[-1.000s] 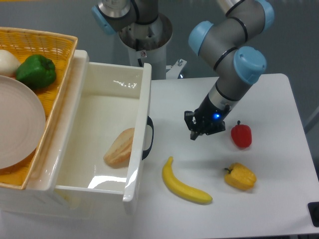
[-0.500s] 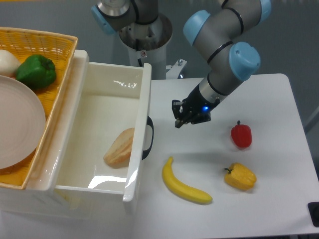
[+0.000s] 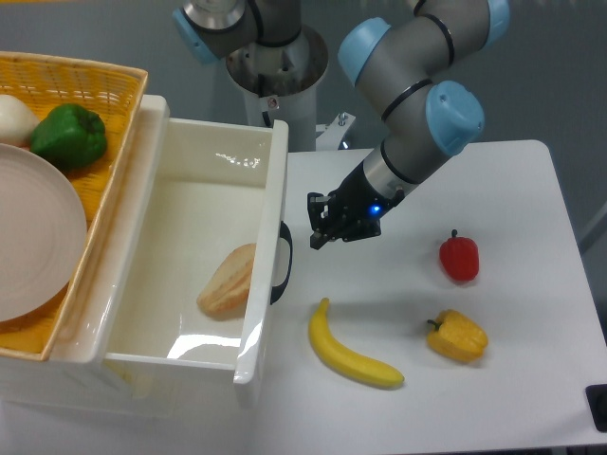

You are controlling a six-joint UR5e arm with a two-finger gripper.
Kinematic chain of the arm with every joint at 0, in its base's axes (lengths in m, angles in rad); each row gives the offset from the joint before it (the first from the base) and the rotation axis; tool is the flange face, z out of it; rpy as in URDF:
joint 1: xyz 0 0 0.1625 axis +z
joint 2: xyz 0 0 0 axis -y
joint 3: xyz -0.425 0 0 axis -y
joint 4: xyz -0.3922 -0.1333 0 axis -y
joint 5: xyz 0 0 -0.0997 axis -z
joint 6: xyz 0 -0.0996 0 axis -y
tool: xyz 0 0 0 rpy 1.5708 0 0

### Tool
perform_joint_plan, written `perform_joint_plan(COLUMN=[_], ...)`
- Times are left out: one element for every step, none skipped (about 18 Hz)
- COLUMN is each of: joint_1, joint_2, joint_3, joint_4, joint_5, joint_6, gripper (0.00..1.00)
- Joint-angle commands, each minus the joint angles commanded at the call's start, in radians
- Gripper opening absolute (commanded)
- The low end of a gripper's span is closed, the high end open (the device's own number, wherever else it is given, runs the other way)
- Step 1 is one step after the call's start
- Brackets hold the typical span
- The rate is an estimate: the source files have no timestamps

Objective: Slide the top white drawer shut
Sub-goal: 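Move the gripper toward the front panel of the open white drawer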

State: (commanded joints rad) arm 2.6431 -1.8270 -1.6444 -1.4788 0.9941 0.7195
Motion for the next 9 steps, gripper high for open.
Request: perform_joint_plan(joint_1=[-0.002,-0.002,-0.003,-0.003,-0.005,-0.005,-0.009,-0.017,-0.018], joint_2=[0.000,0.000,0.002,0.002,0.003,0.009,0.011,0.011,0.011], joint_3=[0.000,0.000,0.000,0.000,0.000,-0.002,-0.002,-0.002,-0.002], joint_4=[0.000,0.000,0.000,-0.002,-0.002,-0.002,-0.002,-0.002,-0.002], joint_5=[-0.005,-0.006,-0.009,-0.018,-0.028,-0.032,-0.037,-0.038,-0.038], joint_6=[-0.003,-0.015,-0.024,-0.026,-0.028,-0.029,-0.037,-0.046,-0.051], gripper=[0.04,0.04,0.04,0.04,0.04,0.04,0.04,0.04,0.04])
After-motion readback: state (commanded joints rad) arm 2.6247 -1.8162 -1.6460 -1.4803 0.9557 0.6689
